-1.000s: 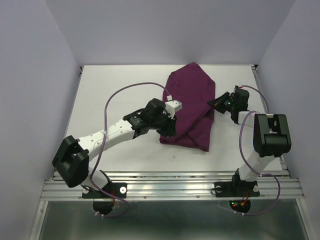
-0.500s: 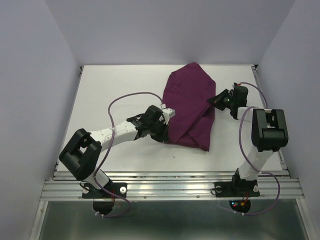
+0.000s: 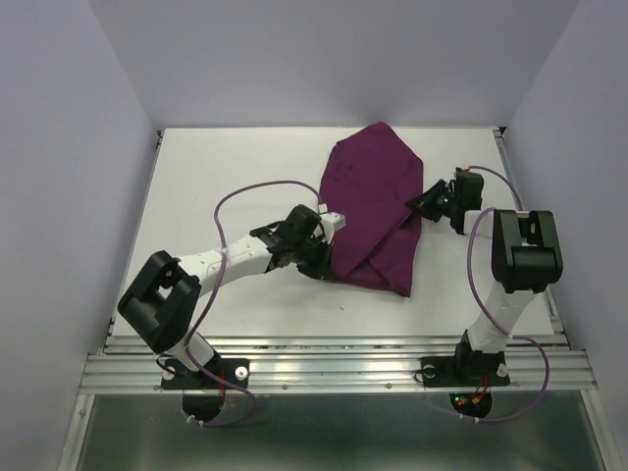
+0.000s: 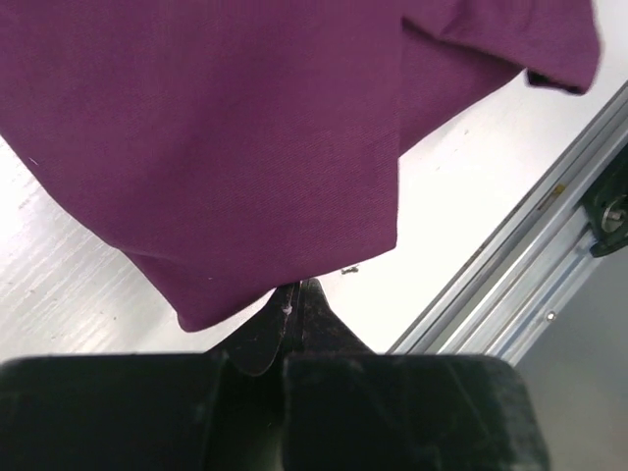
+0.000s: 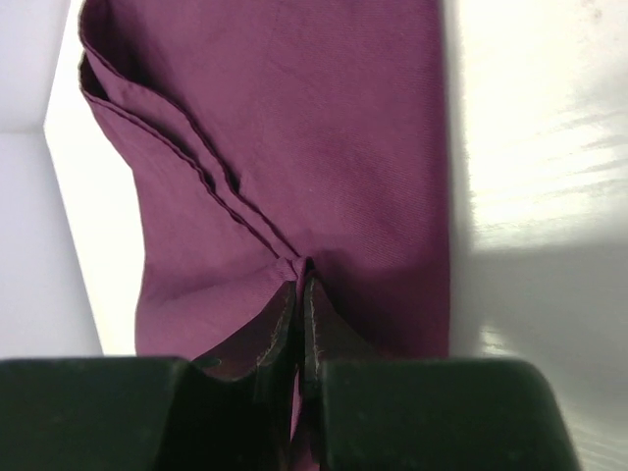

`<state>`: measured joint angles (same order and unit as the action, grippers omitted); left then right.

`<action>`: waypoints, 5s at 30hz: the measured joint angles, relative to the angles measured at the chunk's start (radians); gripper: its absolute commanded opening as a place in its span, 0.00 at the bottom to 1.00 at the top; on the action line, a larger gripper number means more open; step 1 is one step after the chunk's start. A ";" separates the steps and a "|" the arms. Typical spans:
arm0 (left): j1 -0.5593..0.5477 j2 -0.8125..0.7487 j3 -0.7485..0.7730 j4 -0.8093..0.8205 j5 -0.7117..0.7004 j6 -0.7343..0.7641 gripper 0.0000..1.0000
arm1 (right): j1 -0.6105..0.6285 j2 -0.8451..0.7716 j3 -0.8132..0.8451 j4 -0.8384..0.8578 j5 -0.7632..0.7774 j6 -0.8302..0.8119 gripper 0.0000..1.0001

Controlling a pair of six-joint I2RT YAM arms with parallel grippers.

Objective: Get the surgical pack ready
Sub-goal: Pack the surgical kit at the center of the board.

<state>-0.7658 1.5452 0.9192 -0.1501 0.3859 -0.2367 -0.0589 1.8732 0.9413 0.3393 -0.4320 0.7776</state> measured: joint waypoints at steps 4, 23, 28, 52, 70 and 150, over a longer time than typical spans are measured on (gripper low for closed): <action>0.016 -0.028 0.085 -0.058 0.000 0.009 0.00 | 0.000 -0.016 0.000 -0.055 0.022 -0.031 0.19; 0.194 0.414 0.726 -0.164 -0.079 -0.030 0.00 | 0.014 -0.161 0.126 -0.344 0.188 -0.200 0.47; 0.226 0.561 0.898 -0.209 -0.096 -0.035 0.00 | 0.115 -0.036 0.419 -0.432 0.216 -0.293 0.49; 0.132 0.247 0.328 -0.121 0.139 -0.078 0.00 | 0.277 0.520 1.027 -0.742 0.078 -0.531 0.61; 0.126 0.301 0.267 -0.027 0.185 -0.103 0.00 | 0.290 0.523 1.026 -0.748 0.015 -0.571 0.01; 0.319 0.302 0.464 -0.186 0.035 -0.066 0.00 | 0.191 -0.421 -0.031 -0.577 0.292 -0.277 0.01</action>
<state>-0.4469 1.8469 1.3830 -0.3363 0.4213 -0.3023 0.1318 1.4525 0.9100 -0.2379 -0.1402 0.5003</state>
